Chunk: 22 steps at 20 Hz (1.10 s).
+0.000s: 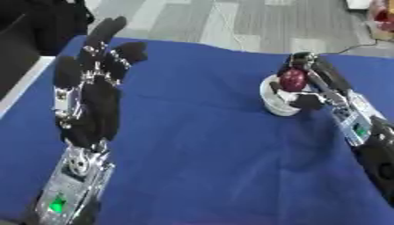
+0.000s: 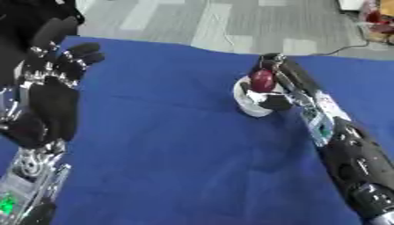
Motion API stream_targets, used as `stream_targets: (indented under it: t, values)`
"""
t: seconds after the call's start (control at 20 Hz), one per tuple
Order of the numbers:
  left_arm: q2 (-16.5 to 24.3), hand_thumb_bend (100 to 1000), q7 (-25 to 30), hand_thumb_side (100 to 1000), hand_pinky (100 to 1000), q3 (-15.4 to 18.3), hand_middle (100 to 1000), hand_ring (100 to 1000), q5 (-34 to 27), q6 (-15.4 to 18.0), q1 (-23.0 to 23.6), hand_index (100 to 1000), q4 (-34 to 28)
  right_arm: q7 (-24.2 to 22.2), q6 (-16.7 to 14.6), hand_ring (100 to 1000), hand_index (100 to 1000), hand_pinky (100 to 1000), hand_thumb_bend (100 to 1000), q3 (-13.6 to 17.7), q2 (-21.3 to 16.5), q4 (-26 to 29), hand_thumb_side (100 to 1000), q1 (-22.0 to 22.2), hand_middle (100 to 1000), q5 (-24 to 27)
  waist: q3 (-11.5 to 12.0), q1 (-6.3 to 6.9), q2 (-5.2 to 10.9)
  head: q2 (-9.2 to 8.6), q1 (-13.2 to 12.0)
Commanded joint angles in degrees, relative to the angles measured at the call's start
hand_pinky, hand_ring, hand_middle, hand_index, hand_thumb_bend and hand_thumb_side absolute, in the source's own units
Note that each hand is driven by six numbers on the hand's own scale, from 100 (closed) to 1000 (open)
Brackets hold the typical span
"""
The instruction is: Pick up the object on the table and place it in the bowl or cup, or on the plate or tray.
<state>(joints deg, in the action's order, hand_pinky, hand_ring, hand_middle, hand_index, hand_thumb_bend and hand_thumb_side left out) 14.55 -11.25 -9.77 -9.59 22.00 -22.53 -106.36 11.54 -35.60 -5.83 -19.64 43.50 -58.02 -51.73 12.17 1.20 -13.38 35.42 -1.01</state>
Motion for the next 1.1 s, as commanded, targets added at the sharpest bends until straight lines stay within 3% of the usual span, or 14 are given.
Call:
stream_targets:
  t: [0.05, 0.7, 1.05, 1.1]
  values:
    - [0.23, 278, 0.21, 978, 737, -0.02, 874, 751, -0.24, 0.13, -0.97, 919, -1.27, 0.76, 0.42, 384, 618, 100, 337, 0.5, -1.24, 0.67, 590, -0.8, 577, -1.45, 0.21, 0.09, 0.82, -1.16, -0.18]
    - [0.24, 279, 0.28, 979, 737, 0.02, 874, 752, -0.28, 0.14, -0.78, 920, -1.17, 3.53, 0.8, 439, 651, 100, 403, 0.7, -0.96, 0.79, 646, -0.91, 618, -4.28, -0.04, -0.01, 1.08, -1.01, -0.5]
    - [0.52, 275, 0.09, 971, 740, 0.37, 875, 753, 0.08, 0.09, 0.09, 919, -0.8, 4.08, -1.07, 437, 645, 100, 400, -1.04, -2.02, 6.89, 693, 1.21, 612, 1.93, -1.78, 0.16, 2.77, -0.5, -1.4]
    - [0.62, 275, 0.05, 970, 740, 0.46, 875, 753, 0.18, 0.06, 0.26, 919, -0.71, 4.09, -1.41, 434, 637, 100, 382, -1.52, -2.57, 8.67, 768, 1.86, 605, 3.76, -2.22, 0.15, 3.27, -0.56, -1.64]
